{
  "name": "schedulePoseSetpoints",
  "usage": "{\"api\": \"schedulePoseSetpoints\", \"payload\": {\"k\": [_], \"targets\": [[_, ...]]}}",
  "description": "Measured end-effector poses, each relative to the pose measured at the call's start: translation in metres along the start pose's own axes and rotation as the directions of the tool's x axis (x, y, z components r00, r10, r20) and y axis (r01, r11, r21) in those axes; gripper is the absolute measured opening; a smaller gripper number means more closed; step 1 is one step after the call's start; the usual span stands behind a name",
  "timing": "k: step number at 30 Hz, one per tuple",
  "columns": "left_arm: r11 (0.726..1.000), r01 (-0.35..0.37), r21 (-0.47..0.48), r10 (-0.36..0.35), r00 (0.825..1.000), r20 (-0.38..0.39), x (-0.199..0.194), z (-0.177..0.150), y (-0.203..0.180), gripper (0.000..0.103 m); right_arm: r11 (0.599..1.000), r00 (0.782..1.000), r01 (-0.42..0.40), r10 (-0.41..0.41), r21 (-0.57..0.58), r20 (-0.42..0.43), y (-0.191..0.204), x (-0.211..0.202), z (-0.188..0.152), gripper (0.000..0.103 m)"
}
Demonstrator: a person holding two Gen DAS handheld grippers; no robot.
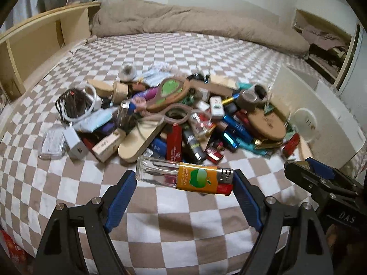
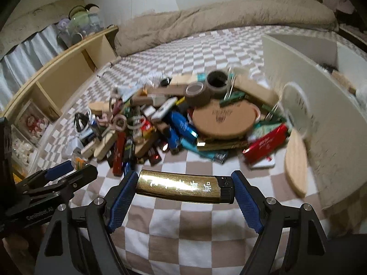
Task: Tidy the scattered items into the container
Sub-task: 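Carry the gold lighter and orange lighter over the white box with both grippers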
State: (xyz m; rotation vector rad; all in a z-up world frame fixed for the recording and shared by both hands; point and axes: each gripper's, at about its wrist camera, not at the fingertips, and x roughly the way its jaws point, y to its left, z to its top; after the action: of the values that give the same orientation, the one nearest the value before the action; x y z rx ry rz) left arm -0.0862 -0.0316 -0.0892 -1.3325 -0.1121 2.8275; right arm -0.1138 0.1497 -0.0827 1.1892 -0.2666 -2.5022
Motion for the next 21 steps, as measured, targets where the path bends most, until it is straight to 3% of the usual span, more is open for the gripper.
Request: {"api": "schedulePoseSetpoints", "payload": {"k": [11, 21], "targets": [[0.999, 0.043, 0.032, -0.047, 0.992, 0.116, -0.038, 0.035, -0.024, 0.084, 0.999, 0.991, 0.017, -0.013, -0.030, 0.131, -0.008, -0.047, 0.029, 0.083], [0.992, 0.089, 0.090, -0.105, 0.973, 0.204, -0.069, 0.059, -0.056, 0.084, 0.999, 0.970, 0.021, -0.014, -0.027, 0.244, -0.022, -0.093, 0.050, 0.083]]}}
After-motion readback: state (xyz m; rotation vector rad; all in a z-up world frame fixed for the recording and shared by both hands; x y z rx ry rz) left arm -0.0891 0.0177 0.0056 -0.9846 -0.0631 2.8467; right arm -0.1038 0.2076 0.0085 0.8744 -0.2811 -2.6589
